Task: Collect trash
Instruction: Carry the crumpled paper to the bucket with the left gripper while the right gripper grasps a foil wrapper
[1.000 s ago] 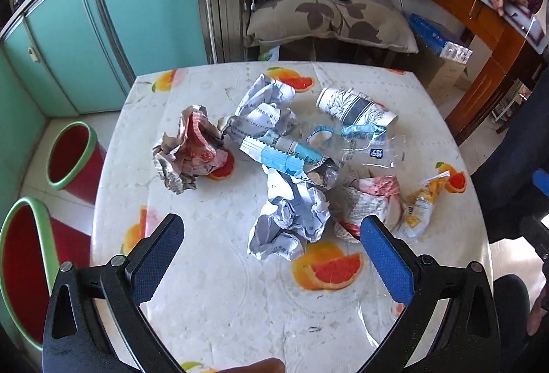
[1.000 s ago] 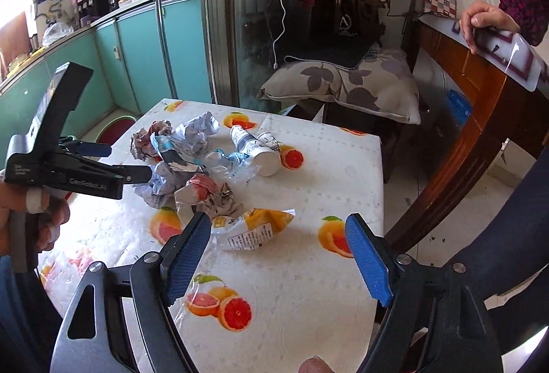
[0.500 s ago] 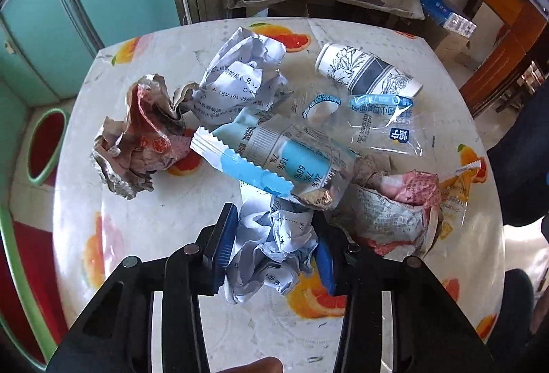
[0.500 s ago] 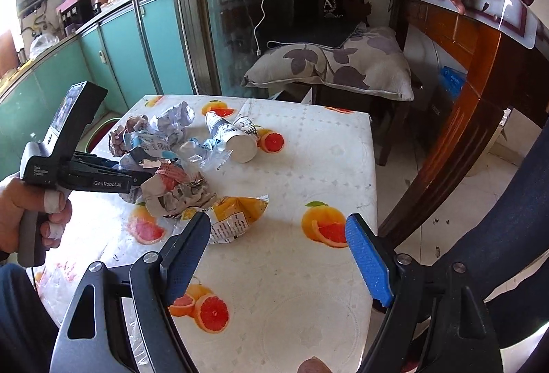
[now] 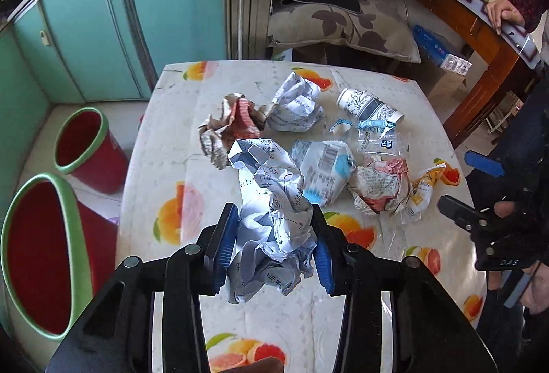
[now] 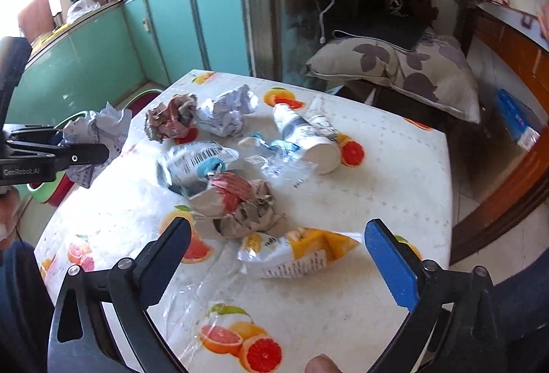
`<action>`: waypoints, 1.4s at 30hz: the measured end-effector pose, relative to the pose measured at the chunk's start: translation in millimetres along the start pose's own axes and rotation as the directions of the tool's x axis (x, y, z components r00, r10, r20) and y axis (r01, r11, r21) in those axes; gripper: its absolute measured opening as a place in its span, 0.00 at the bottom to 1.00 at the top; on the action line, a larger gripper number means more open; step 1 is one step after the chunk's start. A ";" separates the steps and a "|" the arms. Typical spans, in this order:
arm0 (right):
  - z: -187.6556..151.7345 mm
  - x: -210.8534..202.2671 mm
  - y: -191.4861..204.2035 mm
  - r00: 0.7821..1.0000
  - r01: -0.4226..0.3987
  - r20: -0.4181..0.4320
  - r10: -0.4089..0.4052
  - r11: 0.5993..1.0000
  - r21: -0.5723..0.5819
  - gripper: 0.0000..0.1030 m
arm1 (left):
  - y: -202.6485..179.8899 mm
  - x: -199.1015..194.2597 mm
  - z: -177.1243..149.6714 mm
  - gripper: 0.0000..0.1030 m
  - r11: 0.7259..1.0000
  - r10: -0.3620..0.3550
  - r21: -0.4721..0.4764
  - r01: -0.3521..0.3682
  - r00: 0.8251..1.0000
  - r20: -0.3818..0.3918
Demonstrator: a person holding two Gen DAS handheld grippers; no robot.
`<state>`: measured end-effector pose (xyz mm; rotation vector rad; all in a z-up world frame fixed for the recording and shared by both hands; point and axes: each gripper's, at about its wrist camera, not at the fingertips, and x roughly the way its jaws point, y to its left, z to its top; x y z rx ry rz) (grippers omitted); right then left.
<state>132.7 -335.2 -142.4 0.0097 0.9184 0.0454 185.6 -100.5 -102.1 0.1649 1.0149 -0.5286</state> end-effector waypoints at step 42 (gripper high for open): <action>69.5 -58.2 135.1 0.997 0.013 0.074 0.002 0.982 -0.189 0.37 | 172.5 -124.1 -42.2 0.39 0.945 0.181 -0.309 -0.106 0.957 0.228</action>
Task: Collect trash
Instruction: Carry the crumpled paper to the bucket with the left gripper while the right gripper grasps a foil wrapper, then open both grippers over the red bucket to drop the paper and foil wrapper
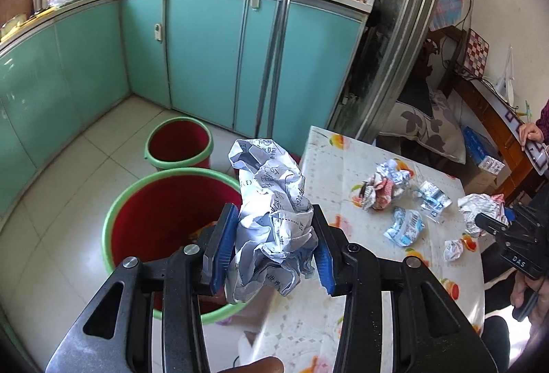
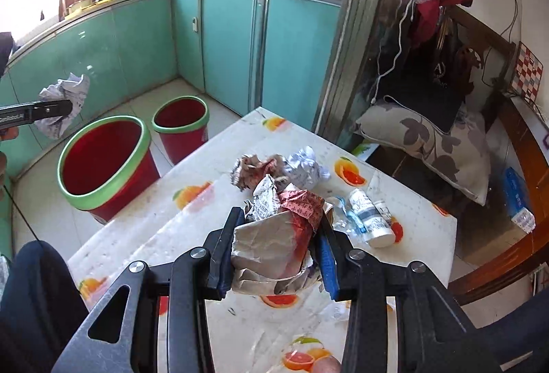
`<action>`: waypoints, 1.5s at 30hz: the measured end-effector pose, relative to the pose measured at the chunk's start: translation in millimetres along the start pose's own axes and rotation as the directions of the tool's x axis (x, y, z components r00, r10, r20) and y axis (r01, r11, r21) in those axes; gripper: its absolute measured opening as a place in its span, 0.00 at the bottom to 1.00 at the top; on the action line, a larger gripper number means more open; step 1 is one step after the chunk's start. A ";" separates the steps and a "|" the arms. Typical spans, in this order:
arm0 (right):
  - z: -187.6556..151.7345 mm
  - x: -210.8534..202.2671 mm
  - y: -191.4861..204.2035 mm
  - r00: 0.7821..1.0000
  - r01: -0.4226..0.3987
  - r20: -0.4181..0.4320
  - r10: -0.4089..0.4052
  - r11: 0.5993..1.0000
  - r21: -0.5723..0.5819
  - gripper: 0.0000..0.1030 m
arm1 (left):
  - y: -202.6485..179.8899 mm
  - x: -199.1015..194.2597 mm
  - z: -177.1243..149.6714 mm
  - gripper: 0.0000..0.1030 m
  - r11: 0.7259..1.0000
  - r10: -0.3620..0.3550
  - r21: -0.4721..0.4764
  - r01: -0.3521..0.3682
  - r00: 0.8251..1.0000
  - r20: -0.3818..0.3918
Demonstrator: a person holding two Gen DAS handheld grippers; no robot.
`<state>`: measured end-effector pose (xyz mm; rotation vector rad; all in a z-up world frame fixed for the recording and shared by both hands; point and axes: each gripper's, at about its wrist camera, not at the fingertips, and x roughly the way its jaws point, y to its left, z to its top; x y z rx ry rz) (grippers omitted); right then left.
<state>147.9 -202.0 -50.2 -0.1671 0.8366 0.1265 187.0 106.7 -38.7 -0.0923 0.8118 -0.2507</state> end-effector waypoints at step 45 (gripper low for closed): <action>145.4 146.9 328.7 0.933 -0.352 -0.048 0.356 0.882 -0.313 0.38 | 203.2 -60.6 -46.0 0.96 0.911 0.241 -0.359 -0.204 0.969 0.061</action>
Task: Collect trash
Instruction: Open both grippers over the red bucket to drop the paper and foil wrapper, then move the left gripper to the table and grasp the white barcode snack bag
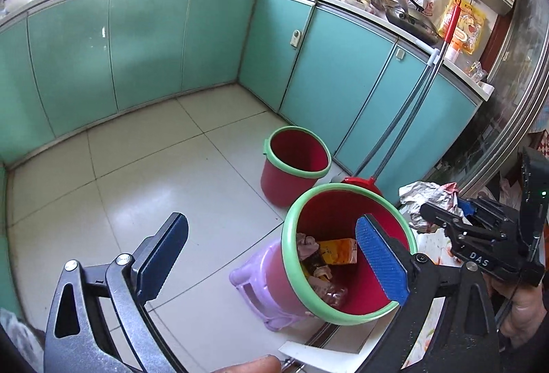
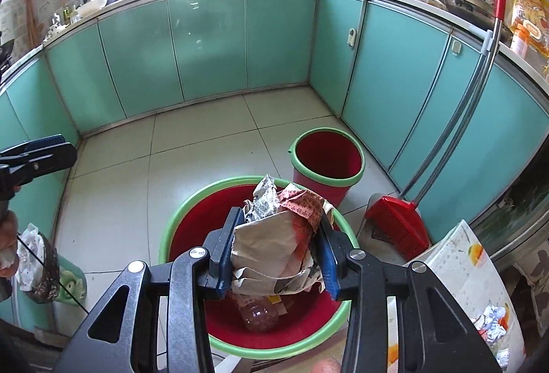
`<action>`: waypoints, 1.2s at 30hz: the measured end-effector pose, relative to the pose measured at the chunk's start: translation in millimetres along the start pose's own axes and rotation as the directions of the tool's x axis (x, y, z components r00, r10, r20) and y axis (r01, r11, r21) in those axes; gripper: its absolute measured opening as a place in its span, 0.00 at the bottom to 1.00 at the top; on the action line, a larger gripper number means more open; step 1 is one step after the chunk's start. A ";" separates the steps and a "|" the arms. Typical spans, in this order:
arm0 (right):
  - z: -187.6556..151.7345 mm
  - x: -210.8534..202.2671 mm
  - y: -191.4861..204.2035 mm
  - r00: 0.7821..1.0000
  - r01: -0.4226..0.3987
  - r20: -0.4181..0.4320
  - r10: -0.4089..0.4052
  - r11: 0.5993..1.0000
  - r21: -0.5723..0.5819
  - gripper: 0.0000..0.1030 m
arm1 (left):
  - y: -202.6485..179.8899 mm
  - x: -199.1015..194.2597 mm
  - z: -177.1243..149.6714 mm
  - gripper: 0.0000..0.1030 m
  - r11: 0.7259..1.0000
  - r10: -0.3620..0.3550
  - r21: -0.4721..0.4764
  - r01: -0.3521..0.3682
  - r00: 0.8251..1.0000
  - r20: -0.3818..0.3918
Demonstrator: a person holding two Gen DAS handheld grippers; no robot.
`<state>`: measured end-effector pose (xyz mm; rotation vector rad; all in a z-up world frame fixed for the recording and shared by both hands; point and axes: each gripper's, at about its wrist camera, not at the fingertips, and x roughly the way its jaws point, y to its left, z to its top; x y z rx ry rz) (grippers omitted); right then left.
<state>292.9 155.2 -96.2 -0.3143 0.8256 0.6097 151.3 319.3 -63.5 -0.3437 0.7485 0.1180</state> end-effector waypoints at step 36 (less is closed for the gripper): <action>-96.6 -158.8 -69.3 0.980 0.169 0.071 -0.188 0.962 0.213 0.77 | -137.9 -31.8 -16.7 1.00 0.942 -0.162 0.297 0.157 0.987 -0.009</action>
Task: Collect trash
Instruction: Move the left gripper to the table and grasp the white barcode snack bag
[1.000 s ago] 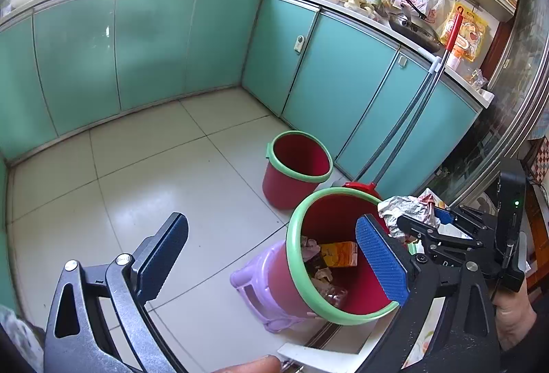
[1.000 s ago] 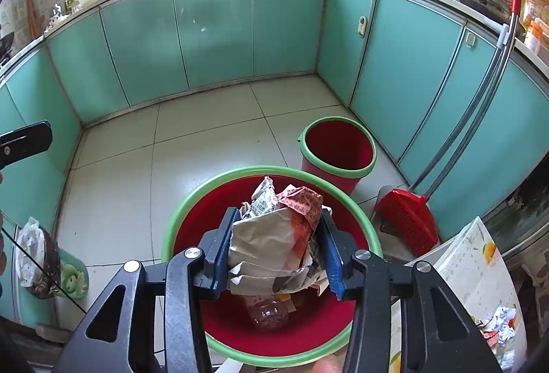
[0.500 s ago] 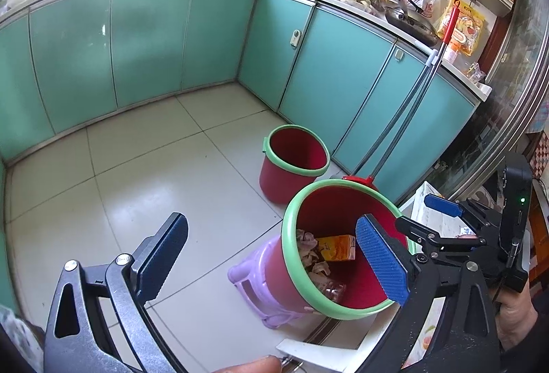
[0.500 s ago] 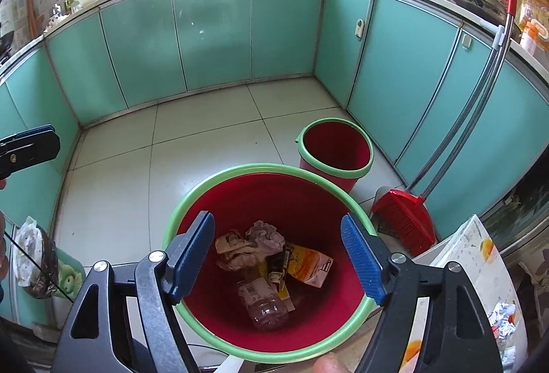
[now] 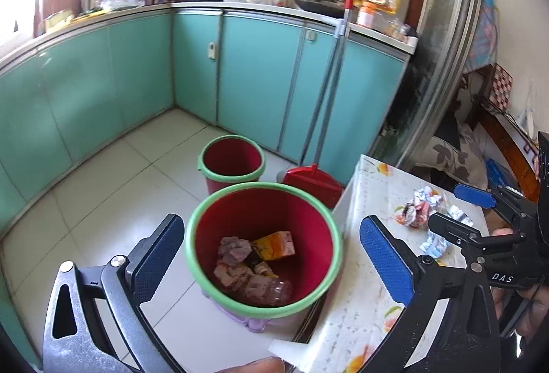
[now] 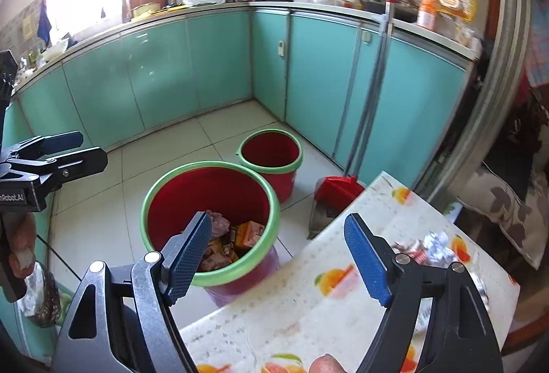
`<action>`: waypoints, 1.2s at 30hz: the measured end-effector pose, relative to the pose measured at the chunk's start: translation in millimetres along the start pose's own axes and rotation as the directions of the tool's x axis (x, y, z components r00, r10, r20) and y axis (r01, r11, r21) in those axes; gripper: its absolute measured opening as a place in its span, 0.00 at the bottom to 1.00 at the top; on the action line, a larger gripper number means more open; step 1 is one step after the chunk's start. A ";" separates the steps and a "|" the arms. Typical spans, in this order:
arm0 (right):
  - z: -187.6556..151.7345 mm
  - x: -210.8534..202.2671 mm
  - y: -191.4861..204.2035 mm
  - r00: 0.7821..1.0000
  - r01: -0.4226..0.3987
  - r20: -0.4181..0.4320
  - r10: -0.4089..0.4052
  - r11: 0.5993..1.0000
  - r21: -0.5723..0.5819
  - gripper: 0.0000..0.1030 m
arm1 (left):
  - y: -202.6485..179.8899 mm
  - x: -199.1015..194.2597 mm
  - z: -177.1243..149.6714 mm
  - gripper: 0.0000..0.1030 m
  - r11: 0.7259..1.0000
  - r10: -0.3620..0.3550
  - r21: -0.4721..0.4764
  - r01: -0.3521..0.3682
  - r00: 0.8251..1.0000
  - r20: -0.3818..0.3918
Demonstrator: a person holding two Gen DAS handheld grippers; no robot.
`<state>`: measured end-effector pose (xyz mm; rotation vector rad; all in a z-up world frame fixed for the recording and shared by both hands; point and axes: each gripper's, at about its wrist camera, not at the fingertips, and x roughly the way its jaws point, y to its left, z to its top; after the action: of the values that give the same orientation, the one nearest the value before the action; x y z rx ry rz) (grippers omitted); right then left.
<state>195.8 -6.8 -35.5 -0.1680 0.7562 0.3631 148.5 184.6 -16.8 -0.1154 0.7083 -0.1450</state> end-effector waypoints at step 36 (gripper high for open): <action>-227.0 -178.7 -268.7 0.917 0.398 -0.151 -0.369 0.813 0.426 0.78 | -301.3 100.1 -59.7 1.00 0.872 -0.218 0.356 0.335 0.918 -0.330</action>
<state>33.4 -364.8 -69.0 0.1093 0.8273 -0.2121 156.3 -132.3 -79.2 0.2101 0.9288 -0.5957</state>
